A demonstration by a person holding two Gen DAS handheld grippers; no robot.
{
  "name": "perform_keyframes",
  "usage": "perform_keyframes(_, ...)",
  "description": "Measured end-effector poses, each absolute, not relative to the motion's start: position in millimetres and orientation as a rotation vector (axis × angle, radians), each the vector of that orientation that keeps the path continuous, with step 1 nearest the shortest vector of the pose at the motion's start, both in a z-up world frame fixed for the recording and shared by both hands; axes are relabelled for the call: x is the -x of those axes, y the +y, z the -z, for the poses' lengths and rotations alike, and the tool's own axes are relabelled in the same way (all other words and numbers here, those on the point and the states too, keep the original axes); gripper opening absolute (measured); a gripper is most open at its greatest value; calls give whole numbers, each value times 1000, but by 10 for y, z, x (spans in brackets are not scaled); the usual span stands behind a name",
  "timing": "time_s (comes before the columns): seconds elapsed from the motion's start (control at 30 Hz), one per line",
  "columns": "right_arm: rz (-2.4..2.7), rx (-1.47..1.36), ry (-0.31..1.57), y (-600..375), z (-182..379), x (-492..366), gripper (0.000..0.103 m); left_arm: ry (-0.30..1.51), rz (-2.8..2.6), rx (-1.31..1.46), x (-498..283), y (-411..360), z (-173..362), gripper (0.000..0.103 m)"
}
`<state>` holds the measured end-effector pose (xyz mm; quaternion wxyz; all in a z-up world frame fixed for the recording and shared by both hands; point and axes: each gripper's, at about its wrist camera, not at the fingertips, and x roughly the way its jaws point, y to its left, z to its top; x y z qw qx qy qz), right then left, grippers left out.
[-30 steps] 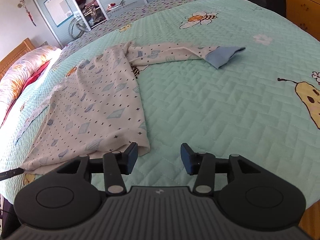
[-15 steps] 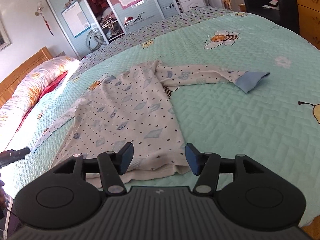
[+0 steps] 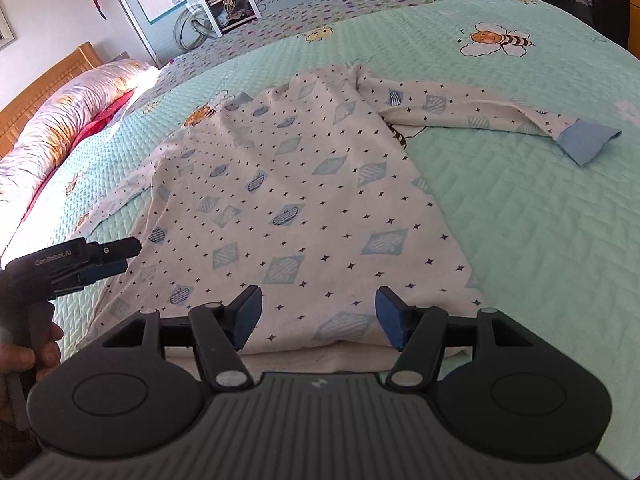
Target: Fold clothes
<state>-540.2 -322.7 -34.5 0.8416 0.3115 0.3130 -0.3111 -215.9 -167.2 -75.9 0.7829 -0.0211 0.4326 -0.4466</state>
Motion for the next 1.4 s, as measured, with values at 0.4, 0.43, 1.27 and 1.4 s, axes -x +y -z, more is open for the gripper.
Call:
perform_keyframes(0.4,678,-607,714,-3173,557,5243,69,721,1028,-15,1952,-1578,479,59)
perform_keyframes(0.43,674,-592,716,-3163,563,5240,70,696,1035,-60,1968,-1651,498,58)
perform_keyframes(1.27,602,-425,576,-3016,780,5300,84,1119,955,720,685,-2386,1101,52)
perform_keyframes(1.4,595,-421,570,-3007,792,5315,84,1138,955,756,512,-2395,1113,11)
